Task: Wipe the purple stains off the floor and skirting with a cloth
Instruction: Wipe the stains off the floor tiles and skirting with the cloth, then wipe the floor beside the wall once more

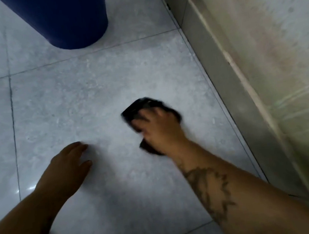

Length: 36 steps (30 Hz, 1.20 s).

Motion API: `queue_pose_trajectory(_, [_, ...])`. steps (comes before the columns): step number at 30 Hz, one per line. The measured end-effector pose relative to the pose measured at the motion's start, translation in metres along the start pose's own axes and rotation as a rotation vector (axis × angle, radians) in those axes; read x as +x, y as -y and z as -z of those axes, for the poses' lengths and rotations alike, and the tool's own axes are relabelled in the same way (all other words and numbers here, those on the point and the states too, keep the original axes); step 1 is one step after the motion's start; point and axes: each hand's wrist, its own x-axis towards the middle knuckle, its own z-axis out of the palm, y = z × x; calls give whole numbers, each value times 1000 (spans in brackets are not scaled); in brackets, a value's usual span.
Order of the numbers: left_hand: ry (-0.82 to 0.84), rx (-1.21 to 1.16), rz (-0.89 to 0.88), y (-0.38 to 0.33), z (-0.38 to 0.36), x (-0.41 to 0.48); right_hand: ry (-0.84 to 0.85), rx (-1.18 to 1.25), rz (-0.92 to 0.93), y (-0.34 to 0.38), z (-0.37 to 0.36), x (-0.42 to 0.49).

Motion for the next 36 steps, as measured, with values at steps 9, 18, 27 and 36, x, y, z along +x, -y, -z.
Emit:
queue_pose_trajectory(9, [51,189,-34,-1,-15,4,-107,195,-618,20,-18,-160])
queue_pose_trajectory(18, [254,-496,109,-112,-16,12,-4,505,-394,20,12,-26])
queue_pose_trajectory(27, [483,-705,108,-174,-4,63,291,620,-620,-30,42,-12])
queue_pose_trajectory(36, [483,-547,-265,-161,215,46,9,631,-260,11,195,14])
